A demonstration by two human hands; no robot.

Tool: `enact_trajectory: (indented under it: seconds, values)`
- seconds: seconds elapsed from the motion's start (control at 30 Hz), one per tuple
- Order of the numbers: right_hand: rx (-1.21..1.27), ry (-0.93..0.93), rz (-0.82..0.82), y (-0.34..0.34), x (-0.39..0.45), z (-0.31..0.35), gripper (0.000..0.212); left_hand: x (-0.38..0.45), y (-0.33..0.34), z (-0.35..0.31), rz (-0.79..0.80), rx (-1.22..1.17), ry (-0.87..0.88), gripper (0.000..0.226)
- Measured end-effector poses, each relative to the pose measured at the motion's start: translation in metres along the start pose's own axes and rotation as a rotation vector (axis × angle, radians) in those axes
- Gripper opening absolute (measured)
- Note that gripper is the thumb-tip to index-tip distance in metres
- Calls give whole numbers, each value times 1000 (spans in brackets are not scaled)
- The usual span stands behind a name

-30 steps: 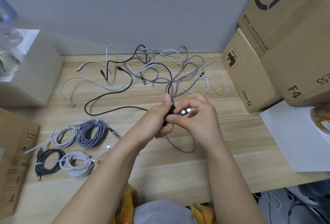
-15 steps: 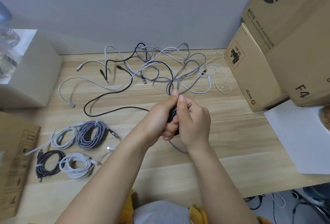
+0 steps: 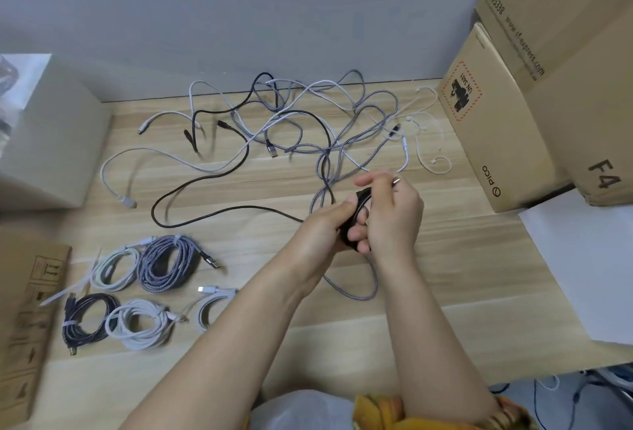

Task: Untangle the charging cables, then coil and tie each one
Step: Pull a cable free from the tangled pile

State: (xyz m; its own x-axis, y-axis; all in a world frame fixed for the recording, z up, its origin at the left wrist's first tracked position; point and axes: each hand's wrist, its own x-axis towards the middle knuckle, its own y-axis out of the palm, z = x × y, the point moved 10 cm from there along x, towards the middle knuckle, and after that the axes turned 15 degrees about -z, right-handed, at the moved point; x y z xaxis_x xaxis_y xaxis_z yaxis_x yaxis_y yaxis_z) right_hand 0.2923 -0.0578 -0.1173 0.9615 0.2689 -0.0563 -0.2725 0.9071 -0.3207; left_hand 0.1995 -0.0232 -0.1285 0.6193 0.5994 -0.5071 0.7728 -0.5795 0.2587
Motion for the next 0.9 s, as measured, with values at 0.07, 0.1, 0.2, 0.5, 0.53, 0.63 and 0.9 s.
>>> enact_trajectory:
  seconds: [0.07,0.1,0.2,0.5,0.53,0.63,0.9]
  values:
    - [-53,-58,110,12,7,4,32,6,2,-1,12,15,41,36]
    - [-63,-76,176,21,9,4,32,9,3,-4,8,3,60,35]
    - [-100,-131,376,46,20,6,37,23,-7,-5,-103,-42,78,36]
    - [-612,104,52,9,155,-94,42,47,-39,-12,-293,-15,156,36]
    - [-663,126,59,7,161,-104,41,49,-41,-11,-295,-13,151,36]
    - [-762,137,47,-4,160,-121,31,49,-44,-8,-310,0,126,35]
    - [-695,92,-229,-56,138,-133,21,40,-59,-7,-383,31,115,37]
